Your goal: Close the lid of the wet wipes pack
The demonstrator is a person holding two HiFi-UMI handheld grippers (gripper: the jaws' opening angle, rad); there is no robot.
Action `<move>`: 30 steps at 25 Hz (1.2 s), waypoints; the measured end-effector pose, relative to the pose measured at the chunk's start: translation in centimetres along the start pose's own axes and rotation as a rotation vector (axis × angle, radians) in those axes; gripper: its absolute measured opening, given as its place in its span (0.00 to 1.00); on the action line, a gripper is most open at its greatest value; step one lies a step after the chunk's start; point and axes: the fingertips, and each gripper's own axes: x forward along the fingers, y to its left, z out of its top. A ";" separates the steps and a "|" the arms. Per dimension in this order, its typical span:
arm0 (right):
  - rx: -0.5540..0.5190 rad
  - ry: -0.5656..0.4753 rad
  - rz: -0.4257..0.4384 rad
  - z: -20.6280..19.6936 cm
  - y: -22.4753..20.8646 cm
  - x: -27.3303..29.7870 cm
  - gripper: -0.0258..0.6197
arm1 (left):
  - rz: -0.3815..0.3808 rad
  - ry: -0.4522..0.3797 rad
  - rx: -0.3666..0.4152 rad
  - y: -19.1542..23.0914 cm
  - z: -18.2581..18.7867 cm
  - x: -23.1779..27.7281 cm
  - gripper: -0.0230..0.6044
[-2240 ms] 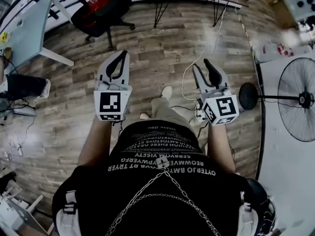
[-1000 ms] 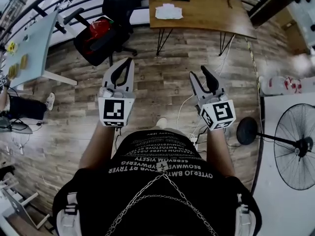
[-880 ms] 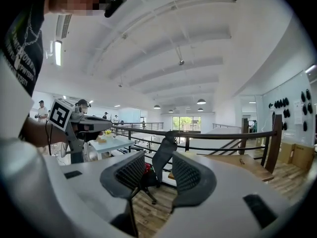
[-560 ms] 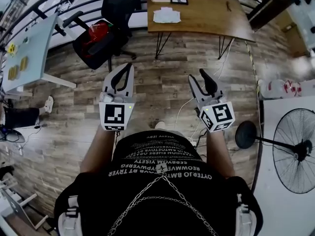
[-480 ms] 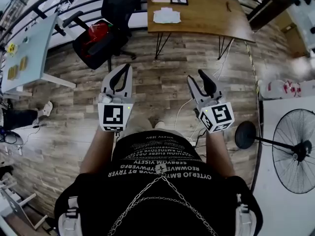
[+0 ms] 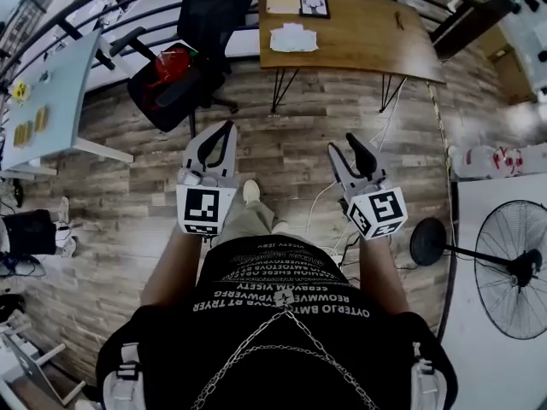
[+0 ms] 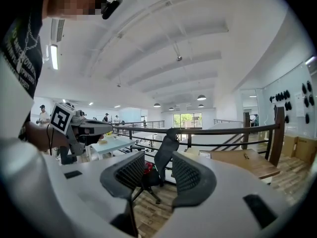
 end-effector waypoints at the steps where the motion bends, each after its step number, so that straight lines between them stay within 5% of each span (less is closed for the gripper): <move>1: 0.000 0.003 -0.006 0.1 -0.3 0.4 0.29 | -0.006 0.002 0.000 0.2 -0.1 0.6 0.08; 30: 0.004 0.017 -0.052 4.7 -6.2 14.7 0.29 | -0.113 0.000 -0.010 8.8 1.1 15.1 0.08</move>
